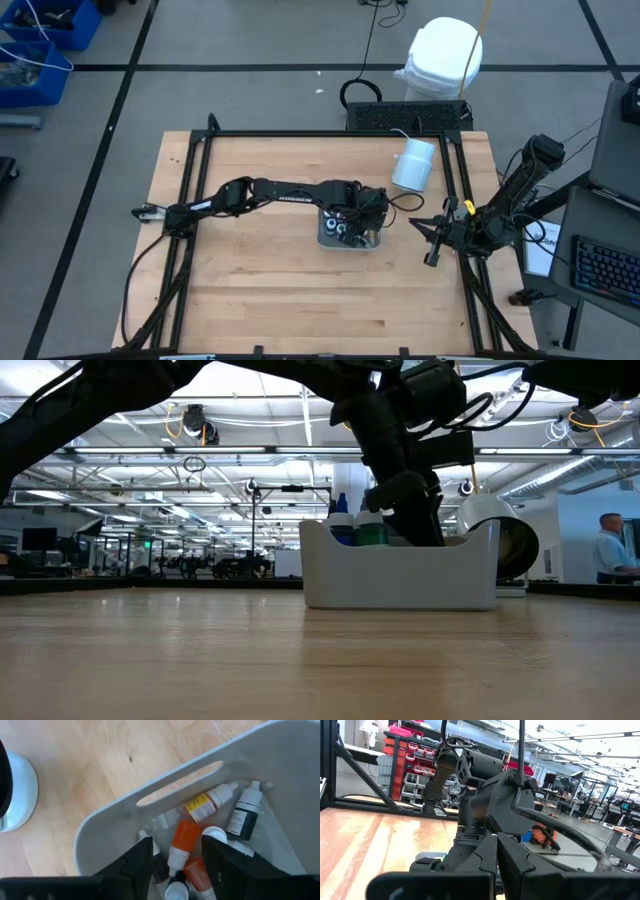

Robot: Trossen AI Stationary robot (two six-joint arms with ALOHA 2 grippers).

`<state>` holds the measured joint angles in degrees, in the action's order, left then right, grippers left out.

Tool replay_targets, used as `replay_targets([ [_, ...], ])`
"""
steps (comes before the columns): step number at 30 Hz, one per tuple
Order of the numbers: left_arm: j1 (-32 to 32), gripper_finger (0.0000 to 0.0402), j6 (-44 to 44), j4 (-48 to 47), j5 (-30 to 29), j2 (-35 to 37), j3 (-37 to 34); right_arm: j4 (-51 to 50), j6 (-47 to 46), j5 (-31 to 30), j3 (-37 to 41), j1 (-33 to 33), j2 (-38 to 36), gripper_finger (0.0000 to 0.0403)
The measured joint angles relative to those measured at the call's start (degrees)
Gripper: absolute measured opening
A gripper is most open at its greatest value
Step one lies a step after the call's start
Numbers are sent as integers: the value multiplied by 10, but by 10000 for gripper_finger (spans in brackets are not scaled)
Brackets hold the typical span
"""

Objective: Pick & Place food coloring
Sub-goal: Return to Home Position

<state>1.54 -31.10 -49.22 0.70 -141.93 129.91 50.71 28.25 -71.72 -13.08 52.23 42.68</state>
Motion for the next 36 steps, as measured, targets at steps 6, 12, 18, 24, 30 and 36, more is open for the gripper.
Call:
replay_targets([
  [6,-8,184,16,-28,-26,3,38,1,4,0,0,0,0,4],
  [12,-41,185,17,-50,-65,94,50,1,6,0,0,0,0,4],
  [18,-81,184,71,-134,-68,245,51,0,9,0,1,0,0,4],
  [24,-136,113,177,-299,-93,410,49,-2,5,0,1,0,0,4],
  [30,-192,9,350,-383,-254,575,-71,-2,5,43,1,0,0,4],
  [36,-244,6,363,-273,-277,774,-371,-16,2,91,1,0,0,4],
])
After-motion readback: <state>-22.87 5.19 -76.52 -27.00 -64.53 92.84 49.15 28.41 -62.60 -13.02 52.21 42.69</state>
